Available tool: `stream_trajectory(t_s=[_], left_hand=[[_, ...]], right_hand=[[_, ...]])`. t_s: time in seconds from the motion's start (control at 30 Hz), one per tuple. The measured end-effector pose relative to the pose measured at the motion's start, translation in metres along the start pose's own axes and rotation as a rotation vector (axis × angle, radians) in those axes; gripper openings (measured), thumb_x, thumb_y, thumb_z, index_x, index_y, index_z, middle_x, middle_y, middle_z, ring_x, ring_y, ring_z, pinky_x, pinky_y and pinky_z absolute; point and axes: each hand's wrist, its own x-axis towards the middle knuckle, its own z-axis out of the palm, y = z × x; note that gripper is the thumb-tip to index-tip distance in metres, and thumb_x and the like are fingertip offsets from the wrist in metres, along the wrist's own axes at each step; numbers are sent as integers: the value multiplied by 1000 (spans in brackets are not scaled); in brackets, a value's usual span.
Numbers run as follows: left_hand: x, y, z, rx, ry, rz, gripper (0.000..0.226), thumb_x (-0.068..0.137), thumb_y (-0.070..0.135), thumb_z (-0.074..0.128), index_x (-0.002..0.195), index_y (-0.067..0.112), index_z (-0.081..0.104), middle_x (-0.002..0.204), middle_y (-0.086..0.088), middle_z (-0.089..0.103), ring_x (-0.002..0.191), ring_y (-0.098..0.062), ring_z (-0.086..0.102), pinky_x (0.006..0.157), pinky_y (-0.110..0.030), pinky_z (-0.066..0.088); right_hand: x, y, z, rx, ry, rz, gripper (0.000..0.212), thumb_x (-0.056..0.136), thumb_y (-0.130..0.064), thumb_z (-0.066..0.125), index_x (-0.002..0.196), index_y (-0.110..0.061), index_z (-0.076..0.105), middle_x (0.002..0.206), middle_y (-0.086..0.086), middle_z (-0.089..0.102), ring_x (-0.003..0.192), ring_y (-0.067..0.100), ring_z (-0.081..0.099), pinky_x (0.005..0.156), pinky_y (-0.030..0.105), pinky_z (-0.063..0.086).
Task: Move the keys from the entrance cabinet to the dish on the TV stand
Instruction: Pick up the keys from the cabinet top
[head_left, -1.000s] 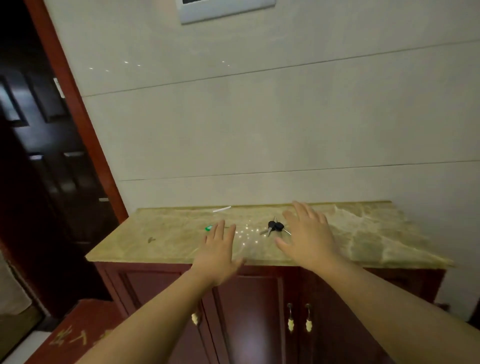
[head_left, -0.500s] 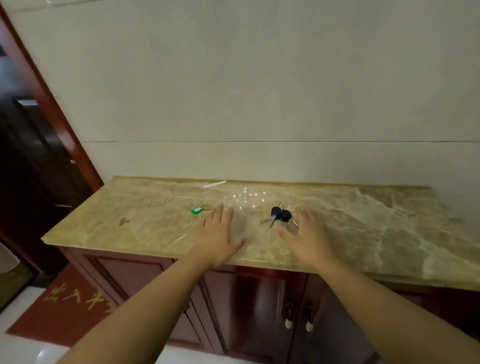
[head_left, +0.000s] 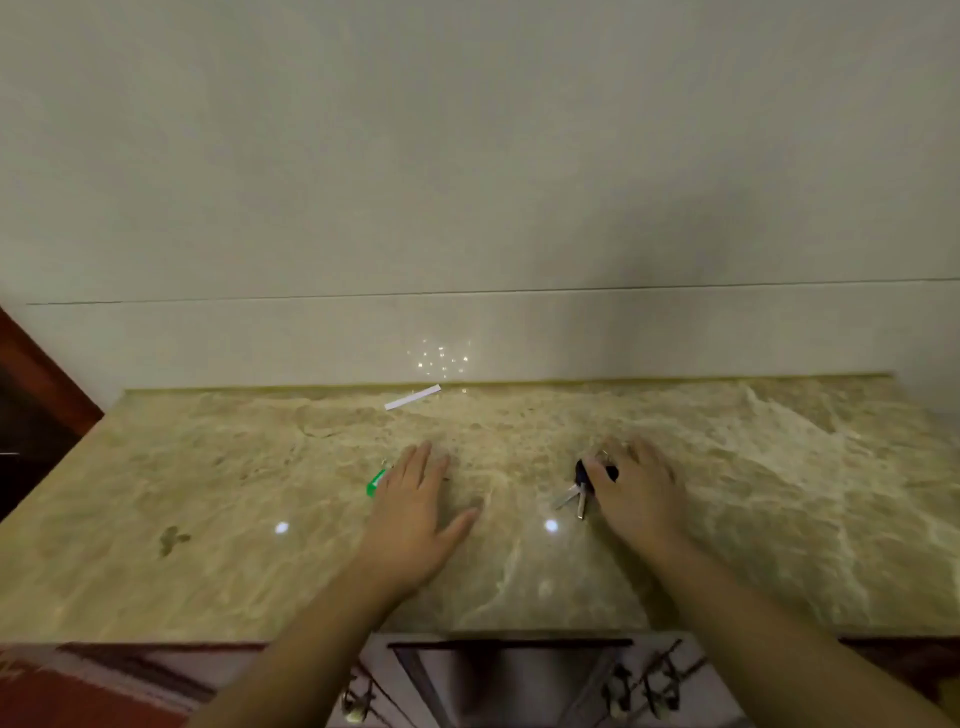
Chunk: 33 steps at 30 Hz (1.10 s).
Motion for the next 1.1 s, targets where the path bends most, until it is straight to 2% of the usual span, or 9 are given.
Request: stream_trajectory(t_s=[0.1, 0.17, 0.27, 0.37, 0.5, 0.73, 0.87, 1.0, 1.1], left_hand=[[2, -20, -6, -46, 21, -9, 77, 86, 56, 60, 147, 15, 37, 159, -14, 30, 147, -30, 23, 119, -43, 18], [2, -33, -9, -76, 33, -30, 79, 85, 52, 64, 148, 13, 36, 158, -15, 32, 146, -31, 26, 119, -44, 20], [2, -44, -10, -118, 19, -60, 82, 86, 53, 62, 151, 15, 28, 161, -12, 27, 147, -28, 23, 120, -45, 20], [4, -48, -9, -145, 17, -95, 83, 86, 52, 63, 151, 14, 28, 161, -11, 27, 147, -27, 23, 119, -44, 19], [10, -49, -7, -163, 28, -155, 76, 85, 43, 69, 146, 11, 38, 156, -13, 36, 144, -28, 29, 119, -43, 21], [12, -50, -8, -193, 71, -261, 60, 84, 30, 71, 138, 13, 50, 141, -9, 55, 128, -27, 48, 109, -39, 35], [22, -59, -13, -151, 117, -290, 47, 83, 21, 66, 128, 14, 58, 124, -10, 65, 111, -29, 57, 96, -37, 44], [35, -64, -17, -48, 125, -257, 16, 89, 23, 63, 96, 12, 71, 92, -12, 66, 89, -31, 60, 79, -38, 47], [43, -63, -22, -58, 63, -299, 12, 89, 23, 63, 82, 15, 68, 85, -8, 60, 82, -26, 57, 69, -35, 44]], right_hand=[[2, -1, 12, -76, -1, -40, 39, 104, -36, 32, 134, -26, 54, 156, 8, 40, 145, 28, 30, 117, 48, 23], [-4, -3, 13, 70, 79, -118, 32, 104, -29, 38, 120, -21, 65, 138, 12, 60, 127, 28, 51, 103, 42, 39], [-15, -14, -2, 730, 116, 97, 31, 102, -39, 46, 109, -23, 71, 113, 7, 71, 97, 18, 63, 81, 36, 45], [-15, -21, -19, 1506, -54, 329, 35, 96, -38, 50, 116, -18, 70, 118, 9, 71, 100, 18, 68, 82, 35, 51], [-13, -19, -25, 2093, -289, 378, 38, 90, -41, 51, 104, -15, 76, 105, 11, 77, 99, 26, 73, 79, 39, 62], [-6, -15, 8, 2224, -466, 485, 63, 88, -60, 49, 124, -12, 66, 134, 16, 63, 119, 34, 63, 94, 55, 46], [-8, -25, 14, 2188, -643, 451, 65, 81, -51, 65, 132, -11, 59, 139, 20, 58, 124, 38, 58, 107, 58, 34], [-10, -42, 14, 2142, -675, 442, 78, 59, -21, 90, 131, -12, 60, 134, 22, 62, 116, 36, 65, 97, 53, 44], [-10, -53, 16, 2063, -678, 493, 53, 79, -14, 64, 131, -14, 58, 130, 21, 64, 107, 31, 70, 87, 47, 57]])
